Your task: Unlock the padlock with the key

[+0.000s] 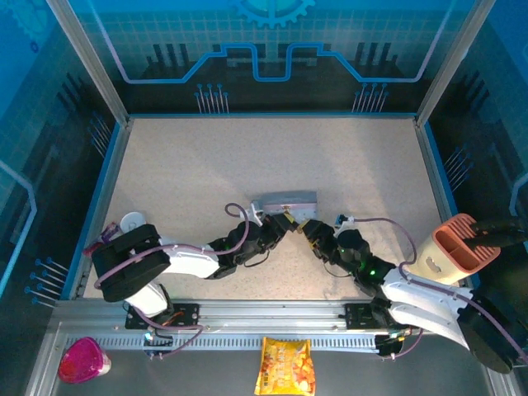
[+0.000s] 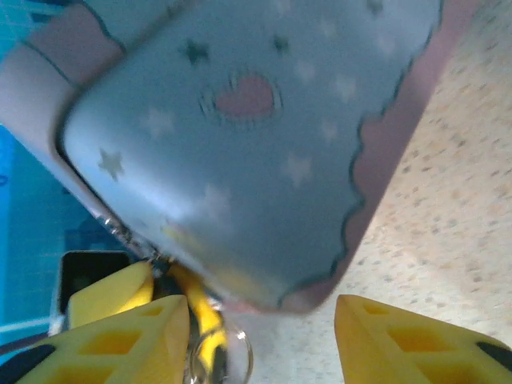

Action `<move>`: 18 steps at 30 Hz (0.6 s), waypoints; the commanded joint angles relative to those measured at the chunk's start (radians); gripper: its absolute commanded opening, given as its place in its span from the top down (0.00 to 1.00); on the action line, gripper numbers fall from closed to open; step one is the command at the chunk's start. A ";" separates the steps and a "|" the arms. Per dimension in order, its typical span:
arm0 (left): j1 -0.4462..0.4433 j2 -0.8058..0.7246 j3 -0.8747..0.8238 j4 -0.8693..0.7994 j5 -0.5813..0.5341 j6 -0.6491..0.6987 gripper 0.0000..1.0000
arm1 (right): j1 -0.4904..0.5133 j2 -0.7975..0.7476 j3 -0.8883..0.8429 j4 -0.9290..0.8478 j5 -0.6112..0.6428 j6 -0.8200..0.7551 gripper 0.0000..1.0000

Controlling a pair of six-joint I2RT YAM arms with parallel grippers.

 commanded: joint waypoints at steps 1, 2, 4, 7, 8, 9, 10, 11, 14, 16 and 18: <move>0.005 -0.088 0.058 -0.098 0.012 0.048 1.00 | -0.044 -0.042 0.016 -0.134 -0.060 -0.144 0.49; 0.006 -0.099 0.062 -0.133 0.004 0.057 1.00 | -0.051 -0.053 0.020 -0.151 -0.065 -0.187 0.49; 0.013 -0.118 0.067 -0.191 -0.011 0.075 1.00 | -0.055 -0.081 0.037 -0.187 -0.071 -0.285 0.49; 0.028 -0.125 0.051 -0.206 -0.015 0.092 1.00 | -0.052 -0.100 0.071 -0.216 -0.106 -0.464 0.51; 0.031 -0.127 0.051 -0.223 -0.018 0.097 1.00 | -0.050 -0.102 0.084 -0.223 -0.120 -0.522 0.52; 0.034 -0.129 0.049 -0.234 -0.018 0.104 1.00 | -0.043 -0.106 0.093 -0.220 -0.136 -0.591 0.53; 0.036 -0.131 0.048 -0.239 -0.019 0.116 1.00 | -0.031 -0.111 0.105 -0.227 -0.142 -0.659 0.54; 0.037 -0.134 0.045 -0.247 -0.022 0.124 1.00 | -0.017 -0.117 0.114 -0.237 -0.141 -0.713 0.55; 0.045 -0.142 0.030 -0.263 -0.027 0.143 1.00 | 0.085 -0.124 0.128 -0.249 -0.047 -0.969 0.56; 0.053 -0.147 0.016 -0.261 -0.023 0.149 1.00 | 0.171 -0.106 0.127 -0.226 0.065 -1.138 0.57; 0.062 -0.154 0.007 -0.264 -0.009 0.157 1.00 | 0.251 -0.067 0.109 -0.134 0.150 -1.283 0.57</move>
